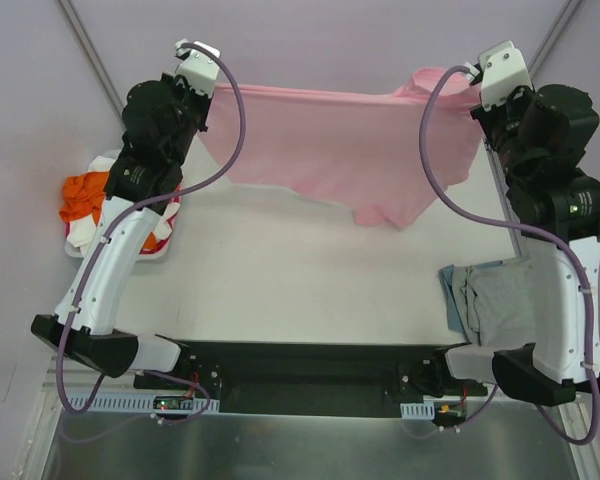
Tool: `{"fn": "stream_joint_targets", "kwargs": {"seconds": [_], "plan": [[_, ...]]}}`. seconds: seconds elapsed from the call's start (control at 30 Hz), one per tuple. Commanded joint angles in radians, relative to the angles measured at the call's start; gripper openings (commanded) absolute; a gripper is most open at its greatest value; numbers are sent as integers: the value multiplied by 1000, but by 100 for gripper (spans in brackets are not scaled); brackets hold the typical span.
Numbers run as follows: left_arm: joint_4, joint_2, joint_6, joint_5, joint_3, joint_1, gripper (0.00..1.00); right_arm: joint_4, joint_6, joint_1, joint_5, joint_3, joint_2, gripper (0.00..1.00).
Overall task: Fold and stack the t-shirts
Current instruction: Flatten the tshirt out
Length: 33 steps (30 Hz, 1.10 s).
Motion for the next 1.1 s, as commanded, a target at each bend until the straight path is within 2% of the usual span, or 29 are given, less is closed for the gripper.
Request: {"fn": "stream_joint_targets", "kwargs": {"seconds": [0.0, 0.17, 0.3, 0.47, 0.7, 0.87, 1.07], "plan": [[38, -125, -4, -51, -28, 28, 0, 12, -13, -15, 54, 12, -100, 1], [30, -292, 7, 10, -191, 18, 0, -37, 6, -13, -14, -126, -250, 1], [12, -473, 8, 38, -338, 18, 0, -109, 30, -13, -73, -155, -385, 1], [-59, -614, -27, 108, -381, 37, 0, -169, 55, -13, -107, -155, -491, 1], [-89, -648, -42, 132, -414, 35, 0, -198, 78, -18, -150, -196, -527, 1], [-91, -601, -15, 112, -408, 35, 0, -134, 52, -18, -152, -233, -505, 1], [-10, -443, 14, 112, -369, 35, 0, -42, 30, -19, -60, -227, -317, 1]]}}
